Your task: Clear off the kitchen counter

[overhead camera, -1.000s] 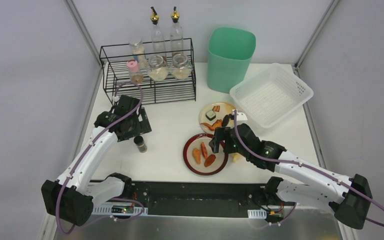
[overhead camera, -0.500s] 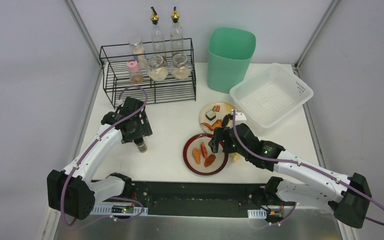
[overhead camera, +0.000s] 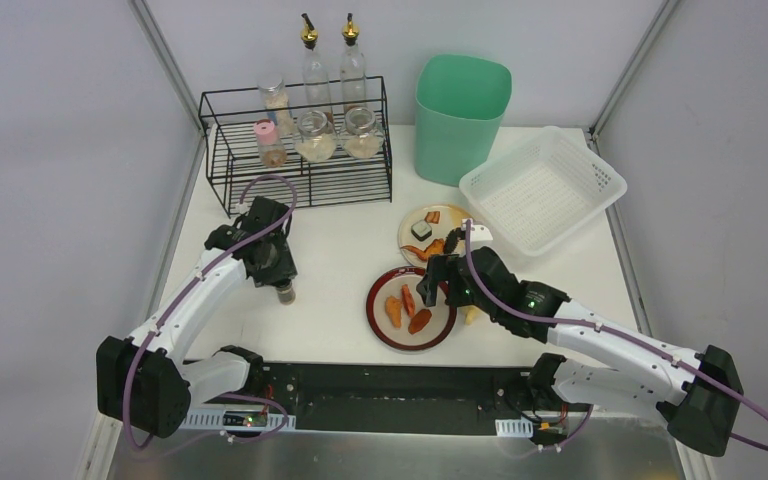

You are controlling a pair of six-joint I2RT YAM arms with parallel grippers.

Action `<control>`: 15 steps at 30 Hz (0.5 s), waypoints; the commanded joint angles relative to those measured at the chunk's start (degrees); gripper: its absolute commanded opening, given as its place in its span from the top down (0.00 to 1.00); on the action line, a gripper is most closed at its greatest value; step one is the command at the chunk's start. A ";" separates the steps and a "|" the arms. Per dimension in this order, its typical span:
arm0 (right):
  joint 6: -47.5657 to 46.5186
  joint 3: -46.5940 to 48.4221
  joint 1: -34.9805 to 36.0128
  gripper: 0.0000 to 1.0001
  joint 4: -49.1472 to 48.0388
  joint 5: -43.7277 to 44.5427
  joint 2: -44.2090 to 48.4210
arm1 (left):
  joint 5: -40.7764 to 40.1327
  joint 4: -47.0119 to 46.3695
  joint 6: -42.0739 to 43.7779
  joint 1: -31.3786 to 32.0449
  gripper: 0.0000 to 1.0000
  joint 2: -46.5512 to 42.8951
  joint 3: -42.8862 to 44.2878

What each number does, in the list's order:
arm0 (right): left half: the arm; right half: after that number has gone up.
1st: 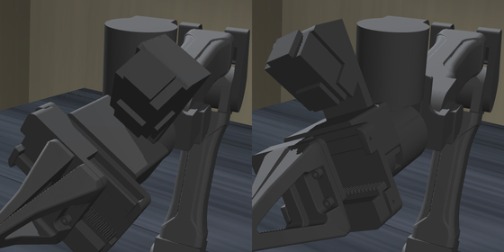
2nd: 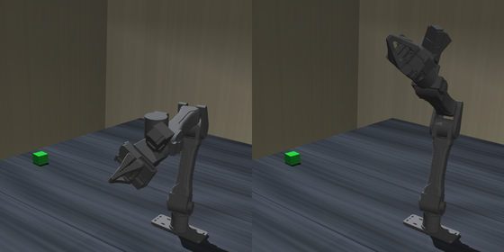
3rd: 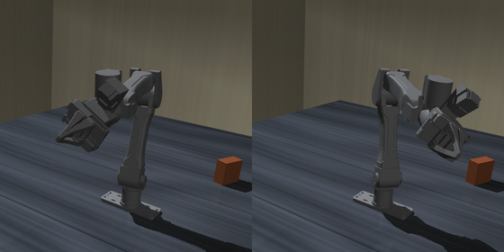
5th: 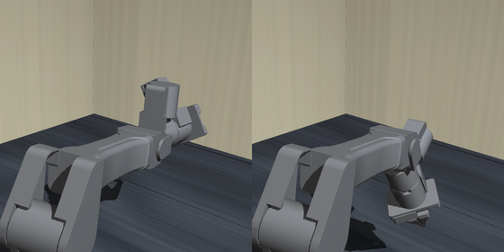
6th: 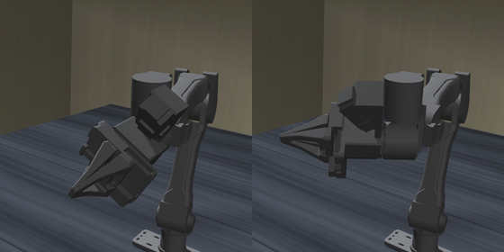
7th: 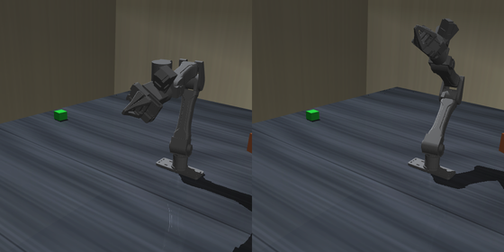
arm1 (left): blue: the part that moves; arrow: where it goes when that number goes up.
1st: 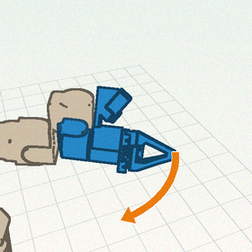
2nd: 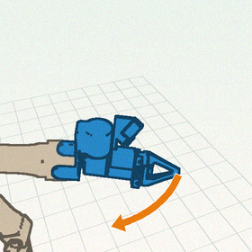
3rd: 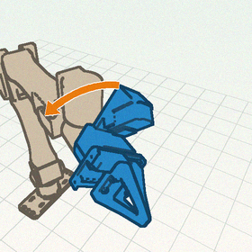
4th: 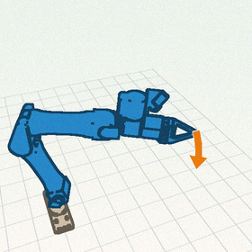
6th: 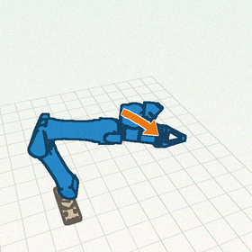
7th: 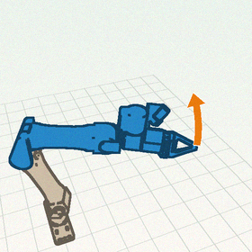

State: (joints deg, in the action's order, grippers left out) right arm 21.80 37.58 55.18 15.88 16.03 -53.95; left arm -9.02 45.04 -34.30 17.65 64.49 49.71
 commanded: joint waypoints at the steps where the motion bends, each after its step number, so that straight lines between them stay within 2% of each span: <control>1: -0.23 1.48 0.36 0.01 -0.08 0.93 0.10 | 1.10 -0.30 -0.79 0.32 0.70 -0.97 -0.18; 8: -0.28 1.50 0.40 0.01 0.03 1.15 0.63 | 1.46 0.40 -0.25 0.28 1.00 -2.08 3.10; 15: -0.22 1.37 0.52 0.01 0.20 1.12 1.04 | -0.27 2.14 1.07 0.28 1.00 -1.56 10.69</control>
State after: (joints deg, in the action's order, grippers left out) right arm 21.80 37.58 55.33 15.92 16.05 -53.95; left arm -7.73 45.95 -34.24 17.65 64.05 54.54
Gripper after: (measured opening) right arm 0.990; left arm 0.417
